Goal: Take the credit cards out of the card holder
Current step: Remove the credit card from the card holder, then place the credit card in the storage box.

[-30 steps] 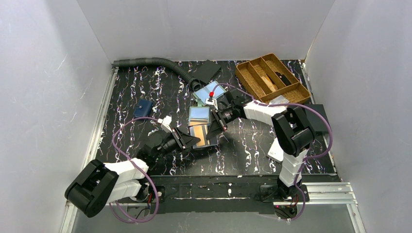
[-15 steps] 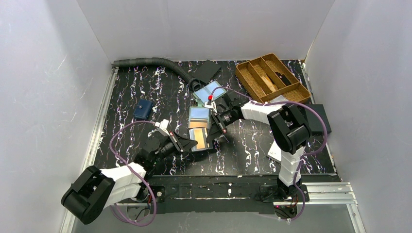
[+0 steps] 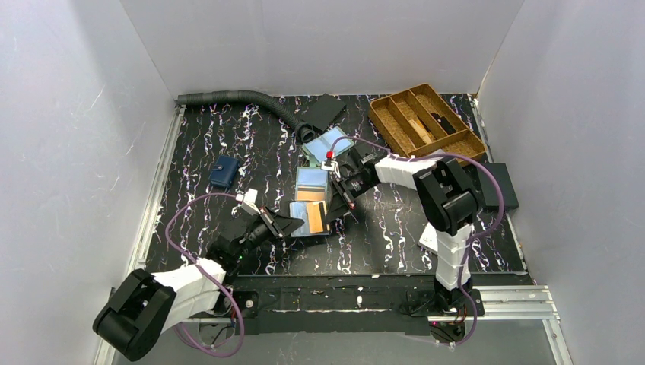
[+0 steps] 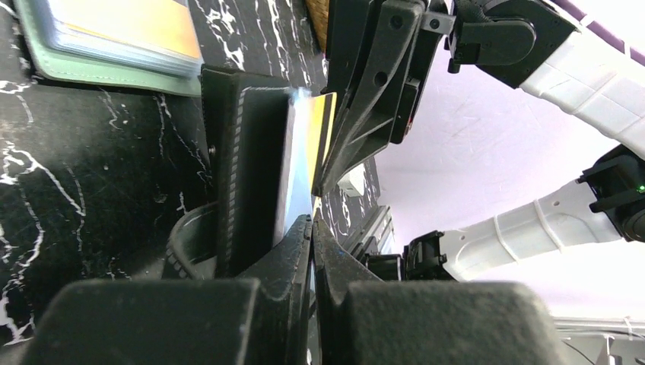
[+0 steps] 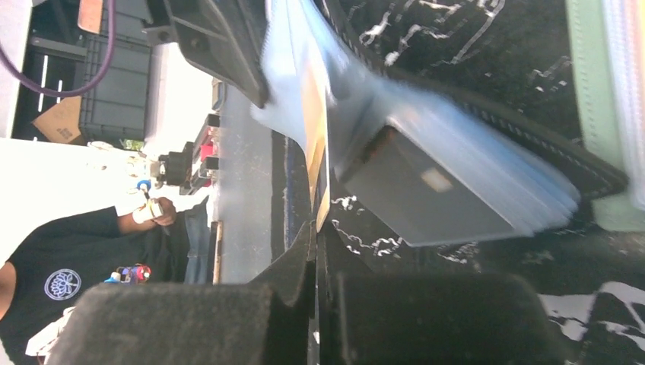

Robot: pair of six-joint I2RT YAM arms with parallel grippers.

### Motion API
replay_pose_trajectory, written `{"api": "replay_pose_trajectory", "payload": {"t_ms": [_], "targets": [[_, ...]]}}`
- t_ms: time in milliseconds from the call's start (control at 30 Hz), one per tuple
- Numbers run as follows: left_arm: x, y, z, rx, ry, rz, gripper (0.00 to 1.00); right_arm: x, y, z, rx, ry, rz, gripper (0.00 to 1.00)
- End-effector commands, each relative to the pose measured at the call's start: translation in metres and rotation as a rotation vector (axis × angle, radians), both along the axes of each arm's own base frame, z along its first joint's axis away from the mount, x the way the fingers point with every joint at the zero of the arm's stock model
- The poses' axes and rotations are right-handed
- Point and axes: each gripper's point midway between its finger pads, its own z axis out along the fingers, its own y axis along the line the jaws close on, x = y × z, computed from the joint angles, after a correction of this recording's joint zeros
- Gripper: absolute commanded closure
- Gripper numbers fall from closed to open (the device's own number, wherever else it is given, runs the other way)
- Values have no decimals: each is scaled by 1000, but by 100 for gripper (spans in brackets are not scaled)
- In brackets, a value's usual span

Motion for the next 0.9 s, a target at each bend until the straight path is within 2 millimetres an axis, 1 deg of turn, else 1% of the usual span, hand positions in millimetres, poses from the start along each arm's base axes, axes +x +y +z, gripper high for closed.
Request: {"api": "replay_pose_trajectory", "payload": {"t_ms": [0, 133, 267, 367, 400, 433, 467, 600, 633, 667, 700, 733, 767, 800, 833, 867], "targets": [[0, 25, -34, 57, 64, 113, 100, 4, -6, -17, -75, -50, 21, 99], [-4, 40, -61, 121, 155, 171, 100, 11, -14, -31, -133, -116, 29, 99], [-10, 52, -81, 174, 237, 213, 100, 18, -24, -34, -178, -195, 40, 99], [-17, 58, -92, 212, 290, 221, 100, 22, -30, -29, -194, -272, 49, 99], [-17, 58, -90, 213, 290, 221, 100, 23, -31, -26, -192, -298, 52, 99], [-20, 60, -93, 227, 310, 217, 100, 24, -33, -22, -186, -328, 57, 99], [-22, 59, -92, 232, 317, 209, 98, 25, -34, -15, -177, -366, 61, 99], [-28, 55, -79, 249, 309, 156, 60, 31, -44, 7, -160, -529, 82, 99], [-30, 57, -72, 275, 310, 150, 47, 34, -49, 17, -162, -617, 90, 99], [-35, 63, -66, 335, 304, 141, 39, 36, -56, 29, -172, -703, 96, 99], [-38, 71, -49, 393, 239, 131, 22, 39, -66, 47, -165, -852, 124, 99], [-39, 69, -25, 360, 162, 118, 2, 37, -76, 73, -115, -1043, 158, 99], [-40, 58, -9, 264, 128, 93, 2, 37, -78, 79, -74, -1152, 175, 99], [-36, 39, 18, 87, 80, 52, 2, 35, -82, 91, -30, -1276, 195, 99], [-31, 27, 36, -96, 136, 41, 2, 31, -87, 98, 31, -1417, 275, 99], [-28, 21, 48, -189, 189, 34, 2, 32, -88, 103, 35, -1438, 312, 99]]}}
